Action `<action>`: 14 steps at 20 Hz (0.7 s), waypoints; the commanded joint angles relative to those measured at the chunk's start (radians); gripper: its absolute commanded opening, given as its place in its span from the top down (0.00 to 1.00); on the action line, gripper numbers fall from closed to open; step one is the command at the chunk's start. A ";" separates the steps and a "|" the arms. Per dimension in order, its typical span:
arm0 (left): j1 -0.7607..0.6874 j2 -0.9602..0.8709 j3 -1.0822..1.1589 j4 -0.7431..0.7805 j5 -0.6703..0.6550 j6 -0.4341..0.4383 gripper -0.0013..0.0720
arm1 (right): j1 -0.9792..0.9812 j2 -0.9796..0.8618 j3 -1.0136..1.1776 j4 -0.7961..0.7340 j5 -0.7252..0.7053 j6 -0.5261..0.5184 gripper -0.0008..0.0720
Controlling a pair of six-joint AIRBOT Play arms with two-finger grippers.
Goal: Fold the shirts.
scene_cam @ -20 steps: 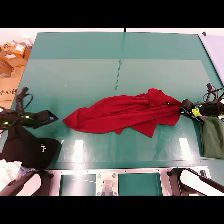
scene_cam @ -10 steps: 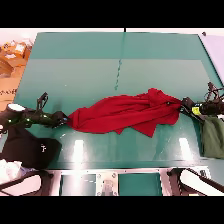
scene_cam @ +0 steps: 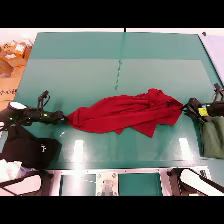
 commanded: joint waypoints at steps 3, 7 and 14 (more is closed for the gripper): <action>0.000 -0.001 0.038 -0.002 -0.035 0.003 0.95 | -0.061 0.051 -0.172 0.043 0.028 0.006 0.17; 0.000 -0.001 0.038 -0.002 -0.019 0.003 0.95 | -0.035 0.046 -0.294 0.200 -0.095 -0.122 0.15; 0.000 0.003 0.074 0.019 -0.034 -0.032 0.95 | 0.113 -0.051 -0.293 0.344 -0.105 -0.164 0.95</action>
